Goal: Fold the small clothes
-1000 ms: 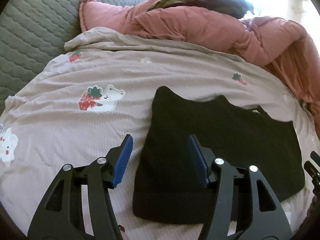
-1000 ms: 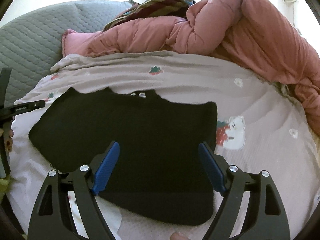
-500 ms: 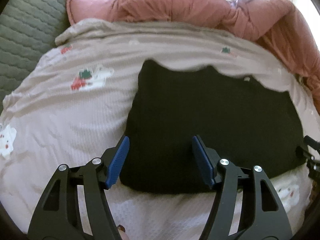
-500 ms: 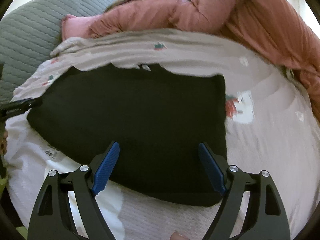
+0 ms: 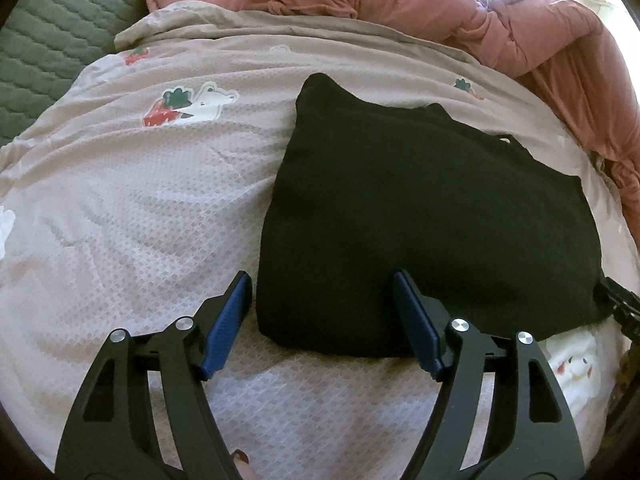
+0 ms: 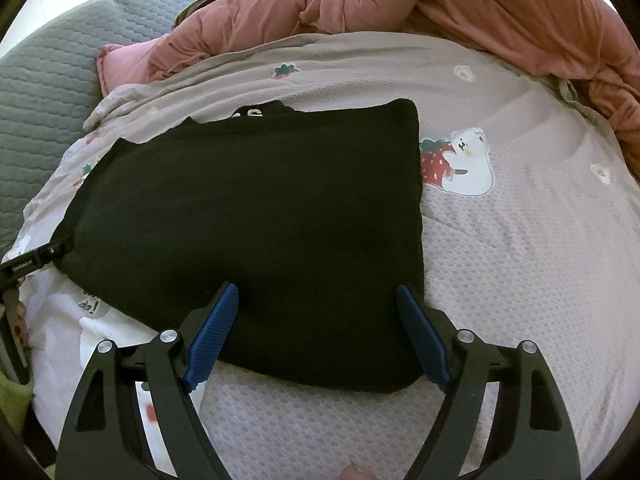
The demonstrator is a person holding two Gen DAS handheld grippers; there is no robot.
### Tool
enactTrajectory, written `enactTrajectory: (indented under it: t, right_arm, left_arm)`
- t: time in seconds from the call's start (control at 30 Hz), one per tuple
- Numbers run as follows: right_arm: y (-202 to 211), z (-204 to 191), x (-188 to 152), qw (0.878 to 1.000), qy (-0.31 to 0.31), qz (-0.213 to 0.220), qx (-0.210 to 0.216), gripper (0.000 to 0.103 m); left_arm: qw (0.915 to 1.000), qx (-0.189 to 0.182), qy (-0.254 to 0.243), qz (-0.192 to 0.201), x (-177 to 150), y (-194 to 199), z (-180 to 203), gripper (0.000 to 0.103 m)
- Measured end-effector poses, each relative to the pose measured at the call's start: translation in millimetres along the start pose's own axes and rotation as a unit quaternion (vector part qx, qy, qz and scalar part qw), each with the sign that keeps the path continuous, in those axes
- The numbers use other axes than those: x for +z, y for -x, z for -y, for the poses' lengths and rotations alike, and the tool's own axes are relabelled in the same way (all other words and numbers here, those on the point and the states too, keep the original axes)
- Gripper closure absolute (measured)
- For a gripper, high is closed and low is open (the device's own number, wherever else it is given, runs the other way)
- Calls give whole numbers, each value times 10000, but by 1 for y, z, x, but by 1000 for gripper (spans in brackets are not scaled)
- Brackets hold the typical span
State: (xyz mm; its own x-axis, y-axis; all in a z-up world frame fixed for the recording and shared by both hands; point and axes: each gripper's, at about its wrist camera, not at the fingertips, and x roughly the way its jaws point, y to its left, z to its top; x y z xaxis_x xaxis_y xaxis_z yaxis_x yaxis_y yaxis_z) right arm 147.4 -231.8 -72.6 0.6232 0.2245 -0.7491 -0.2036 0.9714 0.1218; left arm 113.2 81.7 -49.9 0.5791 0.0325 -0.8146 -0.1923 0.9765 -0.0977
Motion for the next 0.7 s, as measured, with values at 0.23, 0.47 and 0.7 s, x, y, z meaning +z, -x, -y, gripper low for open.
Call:
enactTrajectory:
  t: [0.23,0.47,0.7]
  right_arm:
    - [-1,4,-3,10000,18,-14,-55,24]
    - [3,-1,-3,9998,104,44,-138,23]
    - [12,-12,-5,9994,292,113,-164,23]
  left_arm:
    - [10000,8,28,-34,-4,-1,-3,38]
    - [10000,76,-31,11,-5,7,0,38]
    - [10000,48,-20,12,-6,12,2,38]
